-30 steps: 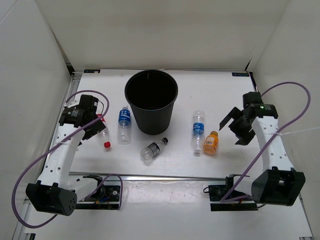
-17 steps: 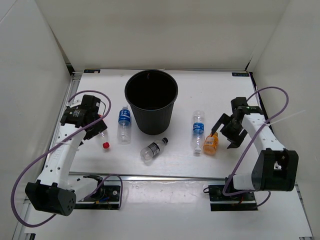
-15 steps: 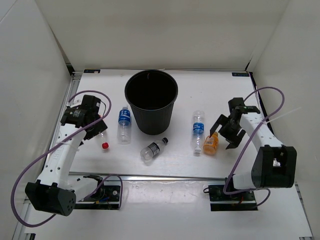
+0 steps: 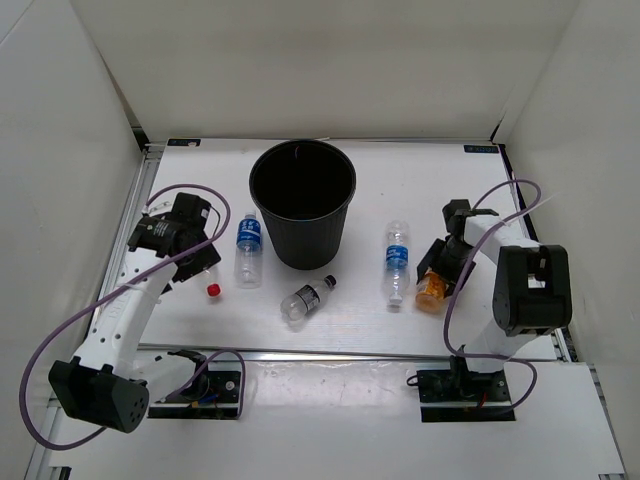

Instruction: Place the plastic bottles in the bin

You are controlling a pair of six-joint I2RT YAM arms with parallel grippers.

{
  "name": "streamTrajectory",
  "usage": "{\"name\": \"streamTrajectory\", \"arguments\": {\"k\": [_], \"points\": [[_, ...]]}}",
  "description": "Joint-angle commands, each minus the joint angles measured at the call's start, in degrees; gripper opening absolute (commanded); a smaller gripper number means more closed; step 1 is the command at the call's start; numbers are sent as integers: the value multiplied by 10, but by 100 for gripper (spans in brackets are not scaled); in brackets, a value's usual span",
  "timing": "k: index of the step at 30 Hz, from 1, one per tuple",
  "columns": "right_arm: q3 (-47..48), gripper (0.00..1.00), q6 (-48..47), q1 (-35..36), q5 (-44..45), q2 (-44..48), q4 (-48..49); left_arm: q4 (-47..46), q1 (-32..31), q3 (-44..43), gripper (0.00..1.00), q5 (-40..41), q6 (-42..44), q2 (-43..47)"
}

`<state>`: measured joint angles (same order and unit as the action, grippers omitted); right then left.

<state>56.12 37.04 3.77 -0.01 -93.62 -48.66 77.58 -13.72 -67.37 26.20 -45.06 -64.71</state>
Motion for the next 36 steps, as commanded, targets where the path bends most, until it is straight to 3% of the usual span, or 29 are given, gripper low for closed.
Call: {"name": "streamTrajectory", "arguments": {"k": [1,4,6,10,15,19,22,26,29,32,36], "points": [[5,66,-2,2,25,9,1,40,-5,0,100,19,-11,5],[50,51,15,2,48,50,-41,40,-5,0,100,19,-11,5],[92,46,20,2,55,81,-69,40,-5,0,100,25,-16,5],[247,39,25,14,-41,152,-86,40,-5,6,100,25,-16,5],[483,32,45,54,-191,115,-11,40,-5,6,100,25,-16,-8],[601,27,83,101,-317,21,67,40,-11,6,100,25,-16,-21],[687,27,88,151,-357,-53,110,40,-16,6,100,25,-16,-21],[771,27,88,216,-342,-153,118,35,-16,6,100,19,-16,-21],[777,30,95,246,-329,-183,125,35,-21,6,100,19,-16,-21],[770,38,95,266,-313,-196,132,35,-21,11,100,19,-16,-21],[744,64,88,273,-313,-196,132,35,-21,11,100,25,-16,-9]]}}
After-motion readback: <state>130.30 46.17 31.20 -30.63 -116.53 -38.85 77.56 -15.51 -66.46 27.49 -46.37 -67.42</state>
